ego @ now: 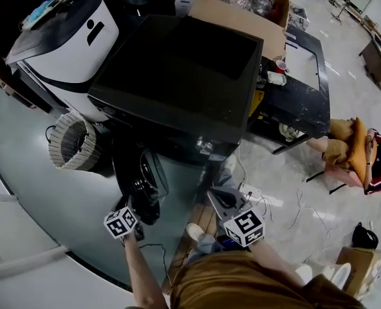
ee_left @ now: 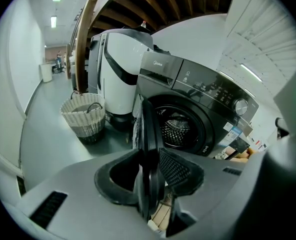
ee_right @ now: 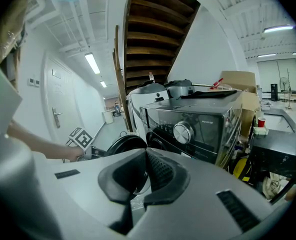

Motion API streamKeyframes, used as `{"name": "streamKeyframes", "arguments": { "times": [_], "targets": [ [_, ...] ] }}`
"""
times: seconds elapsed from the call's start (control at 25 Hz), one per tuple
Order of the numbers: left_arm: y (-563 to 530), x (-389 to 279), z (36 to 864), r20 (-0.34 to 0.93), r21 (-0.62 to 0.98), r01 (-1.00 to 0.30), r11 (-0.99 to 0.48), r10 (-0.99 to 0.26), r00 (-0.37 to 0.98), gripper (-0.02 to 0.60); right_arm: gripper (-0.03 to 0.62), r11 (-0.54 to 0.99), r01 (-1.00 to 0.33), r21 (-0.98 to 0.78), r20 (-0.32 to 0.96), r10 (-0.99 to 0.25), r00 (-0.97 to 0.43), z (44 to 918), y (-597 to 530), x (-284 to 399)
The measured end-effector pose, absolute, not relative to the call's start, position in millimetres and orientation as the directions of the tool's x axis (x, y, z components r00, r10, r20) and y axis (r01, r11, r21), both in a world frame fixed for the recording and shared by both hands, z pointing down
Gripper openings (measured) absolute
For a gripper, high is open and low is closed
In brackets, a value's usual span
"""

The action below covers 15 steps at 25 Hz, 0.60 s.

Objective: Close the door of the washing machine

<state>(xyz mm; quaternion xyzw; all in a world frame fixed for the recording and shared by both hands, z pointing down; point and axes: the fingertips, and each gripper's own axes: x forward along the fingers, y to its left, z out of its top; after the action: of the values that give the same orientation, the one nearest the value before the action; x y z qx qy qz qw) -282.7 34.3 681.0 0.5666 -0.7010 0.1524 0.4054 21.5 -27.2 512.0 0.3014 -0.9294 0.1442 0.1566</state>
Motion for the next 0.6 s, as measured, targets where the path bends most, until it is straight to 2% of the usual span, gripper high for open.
{"name": "streamKeyframes", "arguments": {
  "times": [0.6],
  "targets": [
    [16, -249, 681, 0.738, 0.287, -0.917, 0.279, -0.674, 0.026, 0.144, 0.012, 0.749, -0.642, -0.167, 0.368, -0.556, -0.745, 508, -34, 41]
  ]
}}
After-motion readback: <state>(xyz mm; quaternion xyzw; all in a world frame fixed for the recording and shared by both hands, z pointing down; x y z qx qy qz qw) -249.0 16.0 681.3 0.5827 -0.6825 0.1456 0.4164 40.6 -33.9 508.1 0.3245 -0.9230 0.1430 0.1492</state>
